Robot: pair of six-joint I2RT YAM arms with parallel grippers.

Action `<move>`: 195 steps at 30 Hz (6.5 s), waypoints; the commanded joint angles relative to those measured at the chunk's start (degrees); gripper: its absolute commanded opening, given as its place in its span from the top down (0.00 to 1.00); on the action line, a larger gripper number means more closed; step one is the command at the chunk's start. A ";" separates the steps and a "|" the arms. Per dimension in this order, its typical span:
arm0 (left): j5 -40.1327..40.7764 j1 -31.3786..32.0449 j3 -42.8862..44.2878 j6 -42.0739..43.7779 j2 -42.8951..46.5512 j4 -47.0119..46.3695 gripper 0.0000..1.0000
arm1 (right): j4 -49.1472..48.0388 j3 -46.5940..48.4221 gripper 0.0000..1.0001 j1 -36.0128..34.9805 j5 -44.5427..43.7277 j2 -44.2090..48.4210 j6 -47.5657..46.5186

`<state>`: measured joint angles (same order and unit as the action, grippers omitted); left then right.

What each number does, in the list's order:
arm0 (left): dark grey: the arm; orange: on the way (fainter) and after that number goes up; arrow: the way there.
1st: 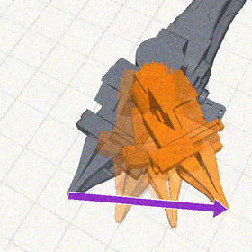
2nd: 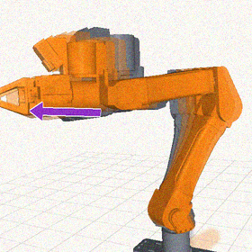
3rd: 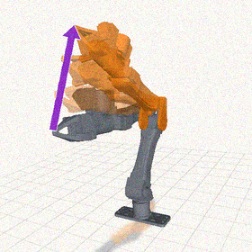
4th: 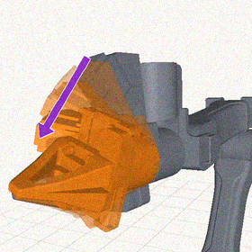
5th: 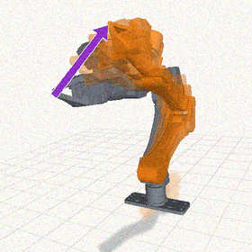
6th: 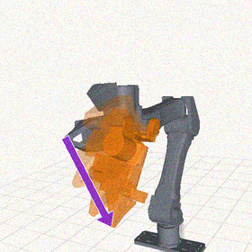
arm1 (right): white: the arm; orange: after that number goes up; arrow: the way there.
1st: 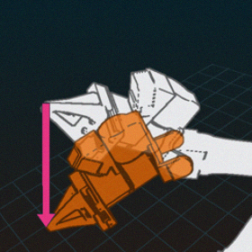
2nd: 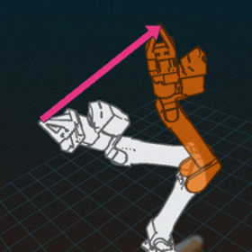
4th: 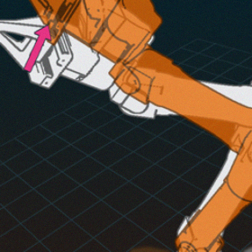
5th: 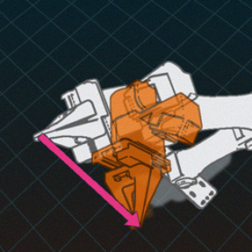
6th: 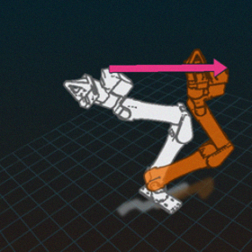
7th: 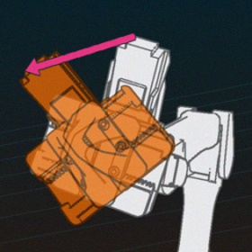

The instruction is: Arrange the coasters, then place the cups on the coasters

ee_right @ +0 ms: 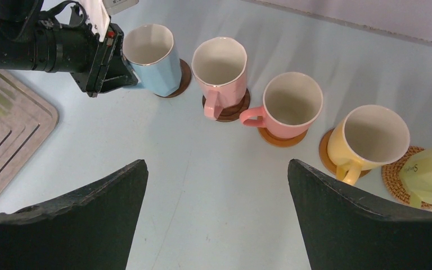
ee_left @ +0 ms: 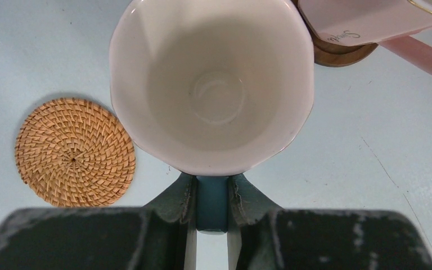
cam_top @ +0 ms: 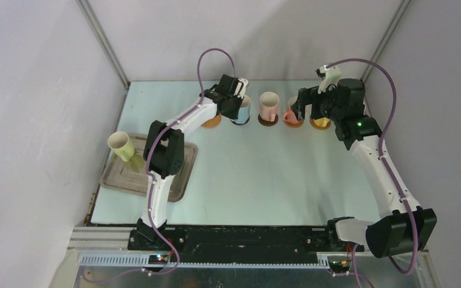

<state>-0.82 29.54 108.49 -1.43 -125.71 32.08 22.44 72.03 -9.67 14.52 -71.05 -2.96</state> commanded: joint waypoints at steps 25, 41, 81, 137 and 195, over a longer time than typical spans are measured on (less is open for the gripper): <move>0.58 0.77 -0.86 2.75 1.89 -5.18 0.57 | -0.82 0.50 0.01 -0.35 1.89 0.24 0.75; 0.63 0.95 -3.38 3.08 5.28 -4.85 0.35 | -0.73 0.48 0.01 -0.14 2.83 0.75 1.24; 7.53 -20.93 -44.90 10.16 54.98 -10.45 0.00 | 0.26 0.48 0.01 1.49 10.02 -0.04 4.59; -8.95 -59.16 -59.69 5.07 45.08 -21.41 0.97 | -1.04 -1.01 0.01 2.78 16.40 0.84 7.16; 3.65 -10.13 -13.26 4.92 12.05 -9.93 1.00 | -2.40 -2.07 0.01 2.25 13.50 -2.89 5.35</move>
<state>2.33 19.33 94.37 3.44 -113.91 27.51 22.02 69.97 -7.33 28.77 -74.59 3.33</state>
